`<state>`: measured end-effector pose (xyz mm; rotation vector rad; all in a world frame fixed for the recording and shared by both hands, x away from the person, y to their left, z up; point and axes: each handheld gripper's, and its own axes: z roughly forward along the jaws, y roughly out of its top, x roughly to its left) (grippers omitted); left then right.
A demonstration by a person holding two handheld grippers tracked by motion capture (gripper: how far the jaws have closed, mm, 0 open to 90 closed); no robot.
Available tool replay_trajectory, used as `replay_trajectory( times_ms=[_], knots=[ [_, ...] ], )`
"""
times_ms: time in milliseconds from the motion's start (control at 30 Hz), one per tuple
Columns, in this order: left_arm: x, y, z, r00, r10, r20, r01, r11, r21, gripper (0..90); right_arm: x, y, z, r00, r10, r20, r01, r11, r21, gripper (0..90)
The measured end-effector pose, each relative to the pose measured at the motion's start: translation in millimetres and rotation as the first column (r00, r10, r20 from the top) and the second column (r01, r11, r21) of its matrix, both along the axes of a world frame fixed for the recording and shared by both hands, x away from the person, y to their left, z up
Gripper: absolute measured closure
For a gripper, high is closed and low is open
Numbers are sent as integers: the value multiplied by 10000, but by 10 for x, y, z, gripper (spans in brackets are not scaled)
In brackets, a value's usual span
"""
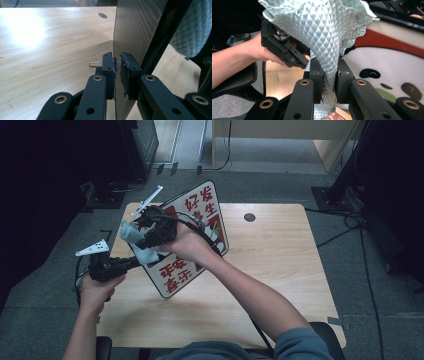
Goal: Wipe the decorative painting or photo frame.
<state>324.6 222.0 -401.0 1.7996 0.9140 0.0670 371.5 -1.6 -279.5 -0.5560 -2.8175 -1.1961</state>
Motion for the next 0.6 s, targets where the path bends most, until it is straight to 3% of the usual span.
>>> replay_trajectory(
  times_ms=[600],
  knots=[
    [2,-4,8,10000,3,-33,-3,9999,119,797,-26,-39,-206,9994,50,-350,-56,9998,-188,792]
  ],
)
